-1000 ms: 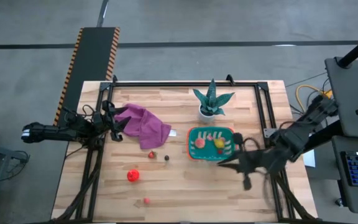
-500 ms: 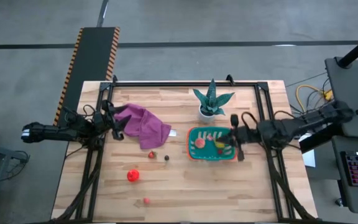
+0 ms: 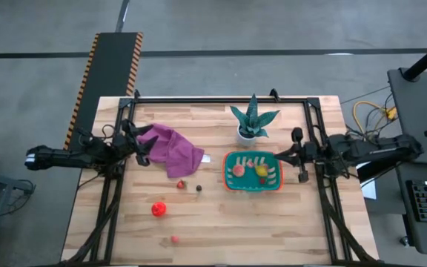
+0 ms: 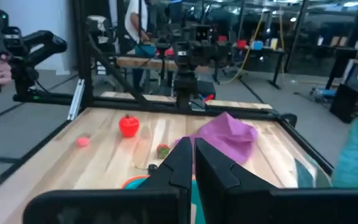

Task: Pick and placing Produce into tupperware
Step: Put the apple into the green basket

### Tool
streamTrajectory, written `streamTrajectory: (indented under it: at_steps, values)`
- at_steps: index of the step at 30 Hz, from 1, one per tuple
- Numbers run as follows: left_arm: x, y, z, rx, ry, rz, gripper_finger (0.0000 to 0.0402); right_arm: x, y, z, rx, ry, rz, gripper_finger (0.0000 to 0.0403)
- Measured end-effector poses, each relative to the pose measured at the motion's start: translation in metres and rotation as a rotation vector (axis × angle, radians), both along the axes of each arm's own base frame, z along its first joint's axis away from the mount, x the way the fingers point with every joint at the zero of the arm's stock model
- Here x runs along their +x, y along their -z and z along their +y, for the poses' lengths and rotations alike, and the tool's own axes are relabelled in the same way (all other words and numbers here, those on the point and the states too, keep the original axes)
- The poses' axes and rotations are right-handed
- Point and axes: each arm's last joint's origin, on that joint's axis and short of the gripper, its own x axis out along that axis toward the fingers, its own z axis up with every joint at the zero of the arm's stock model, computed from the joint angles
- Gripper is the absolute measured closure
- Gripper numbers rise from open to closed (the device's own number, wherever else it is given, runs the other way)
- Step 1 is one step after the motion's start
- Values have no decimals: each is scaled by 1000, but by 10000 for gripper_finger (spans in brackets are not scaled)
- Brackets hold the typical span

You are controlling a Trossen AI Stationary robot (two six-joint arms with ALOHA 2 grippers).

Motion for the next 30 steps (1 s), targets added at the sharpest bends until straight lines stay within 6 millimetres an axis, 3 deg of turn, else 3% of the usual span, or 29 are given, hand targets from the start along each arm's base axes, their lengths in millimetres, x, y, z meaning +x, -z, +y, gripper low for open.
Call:
streamTrajectory:
  at_steps: [6, 12, 17, 30]
  values:
    - [2, 2, 0, 1, 0, 25, 203, -11, 22, -4, 7, 21, -29, 395]
    - [2, 2, 1, 1, -23, 30, 203, -17, 25, -11, -22, 36, -39, 395]
    - [2, 2, 1, 0, -29, 27, 203, -22, 38, -13, 24, 29, -44, 395]
    - [2, 3, 1, 0, -29, 32, 203, -17, 75, -12, 58, 14, -57, 394]
